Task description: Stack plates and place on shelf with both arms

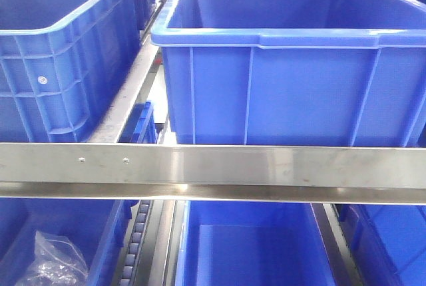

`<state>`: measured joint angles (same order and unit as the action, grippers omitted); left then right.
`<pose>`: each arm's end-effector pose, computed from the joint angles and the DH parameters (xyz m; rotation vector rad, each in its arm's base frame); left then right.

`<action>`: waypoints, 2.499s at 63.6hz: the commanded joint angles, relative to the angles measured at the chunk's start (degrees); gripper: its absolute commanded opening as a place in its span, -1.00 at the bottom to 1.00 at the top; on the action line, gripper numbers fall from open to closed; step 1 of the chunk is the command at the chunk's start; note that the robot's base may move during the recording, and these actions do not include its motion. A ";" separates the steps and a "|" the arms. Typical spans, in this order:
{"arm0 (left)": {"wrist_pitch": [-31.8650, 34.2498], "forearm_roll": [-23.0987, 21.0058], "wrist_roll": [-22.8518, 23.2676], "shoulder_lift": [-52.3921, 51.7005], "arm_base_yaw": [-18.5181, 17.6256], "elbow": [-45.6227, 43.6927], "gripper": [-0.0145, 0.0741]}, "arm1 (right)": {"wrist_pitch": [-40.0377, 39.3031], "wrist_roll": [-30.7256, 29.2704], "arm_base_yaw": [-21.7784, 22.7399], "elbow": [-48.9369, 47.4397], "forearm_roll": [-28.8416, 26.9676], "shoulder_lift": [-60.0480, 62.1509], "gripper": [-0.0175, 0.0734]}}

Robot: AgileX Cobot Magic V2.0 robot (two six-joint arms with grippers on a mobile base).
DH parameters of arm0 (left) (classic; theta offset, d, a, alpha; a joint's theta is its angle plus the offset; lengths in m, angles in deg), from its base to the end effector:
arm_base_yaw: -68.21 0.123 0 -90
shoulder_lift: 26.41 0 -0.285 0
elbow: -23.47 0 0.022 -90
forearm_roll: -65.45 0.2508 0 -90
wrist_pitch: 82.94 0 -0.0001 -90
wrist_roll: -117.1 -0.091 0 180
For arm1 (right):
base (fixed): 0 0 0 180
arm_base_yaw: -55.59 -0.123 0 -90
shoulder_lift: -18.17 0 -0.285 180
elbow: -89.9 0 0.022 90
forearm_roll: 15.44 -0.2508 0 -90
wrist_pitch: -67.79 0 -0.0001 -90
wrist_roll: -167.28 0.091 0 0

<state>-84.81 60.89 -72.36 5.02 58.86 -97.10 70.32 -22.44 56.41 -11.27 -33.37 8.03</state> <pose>0.0975 -0.0163 0.2854 0.2028 1.6059 -0.0620 0.0608 0.0004 0.1974 0.1148 1.5918 0.1110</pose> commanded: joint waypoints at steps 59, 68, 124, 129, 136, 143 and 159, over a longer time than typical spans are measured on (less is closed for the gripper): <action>4.87 -0.02 0.65 0.32 -0.42 -1.79 -0.48 | 0.26 -0.59 0.37 0.09 0.63 4.07 -0.55; 4.87 -0.02 0.65 0.32 -0.42 -1.79 -0.48 | 0.26 -0.59 0.37 0.09 0.63 4.07 -0.55; 11.35 -0.02 0.65 -14.63 5.58 18.21 -0.48 | 0.61 -0.59 0.37 0.09 0.63 4.07 -0.55; 6.96 -0.02 0.65 -16.22 5.35 18.33 -0.48 | 0.66 -0.59 0.37 0.09 0.63 4.07 -0.55; 2.67 -0.02 0.65 -19.92 5.35 18.33 -0.48 | 0.66 -0.59 0.37 0.09 0.63 4.07 -0.55; -2.35 -0.02 0.65 -23.52 5.53 18.33 -0.48 | 0.66 -0.59 0.37 0.09 0.63 4.07 -0.55; -3.10 -0.02 0.65 -25.15 5.53 18.42 -0.48 | 0.66 -0.59 0.37 0.09 0.63 4.07 -0.55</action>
<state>-92.61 60.89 -72.36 -18.89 64.49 -78.85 75.67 -22.44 56.41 -11.27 -33.13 10.99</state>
